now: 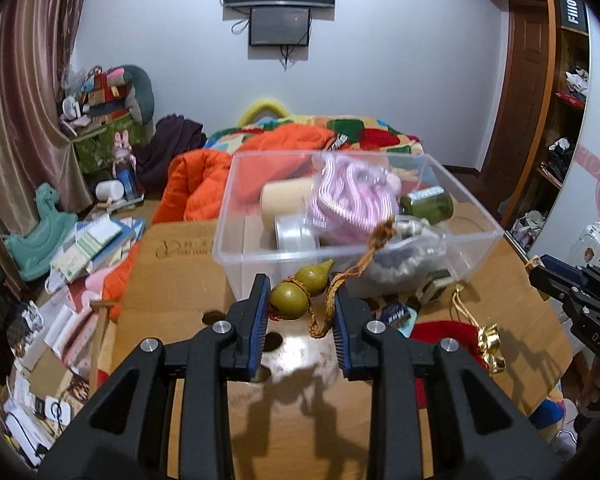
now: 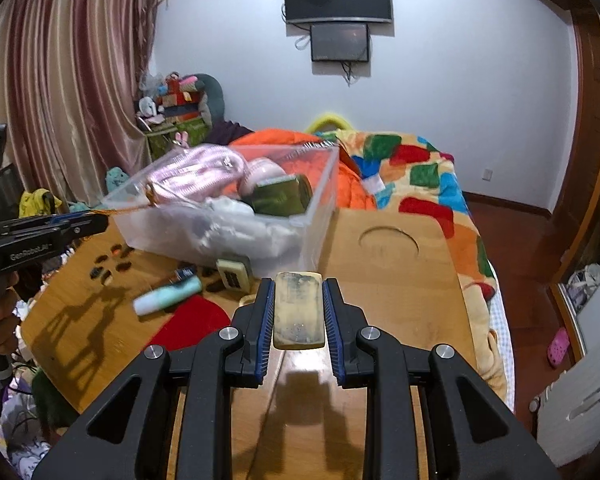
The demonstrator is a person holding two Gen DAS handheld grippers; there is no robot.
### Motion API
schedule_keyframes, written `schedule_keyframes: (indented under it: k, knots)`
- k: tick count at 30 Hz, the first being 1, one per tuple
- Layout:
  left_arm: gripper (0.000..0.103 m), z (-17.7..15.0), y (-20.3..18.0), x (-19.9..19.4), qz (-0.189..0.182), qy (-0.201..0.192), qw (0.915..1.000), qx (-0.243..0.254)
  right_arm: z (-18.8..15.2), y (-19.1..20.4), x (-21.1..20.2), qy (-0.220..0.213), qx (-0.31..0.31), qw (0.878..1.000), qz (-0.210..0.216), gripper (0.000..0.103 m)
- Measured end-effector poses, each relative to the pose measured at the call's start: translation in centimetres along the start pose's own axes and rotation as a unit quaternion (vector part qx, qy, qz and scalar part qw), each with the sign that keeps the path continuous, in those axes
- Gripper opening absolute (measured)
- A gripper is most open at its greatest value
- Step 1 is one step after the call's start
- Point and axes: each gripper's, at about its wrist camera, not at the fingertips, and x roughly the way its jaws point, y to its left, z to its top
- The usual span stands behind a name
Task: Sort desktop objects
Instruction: 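Grasp the gourd beads with the left tool while the right grasps the beige block, then lower the gourd beads into the clear box with the left tool while the right drops the block in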
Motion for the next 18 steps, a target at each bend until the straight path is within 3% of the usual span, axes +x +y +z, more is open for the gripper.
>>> schedule_keyframes:
  k: [7,18]
  knots:
    - [0.029,1.8,0.2,-0.2,-0.003,-0.024,0.9997,0.006,2.1,0.6,0.2,-0.015,-0.021,1.0,-0.003,0.021]
    - [0.029,2.9,1.3,1.9,-0.007,-0.019,0.9998,0.002,4.8,1.0,2.2,-0.03,-0.041,0.999,-0.007,0.021]
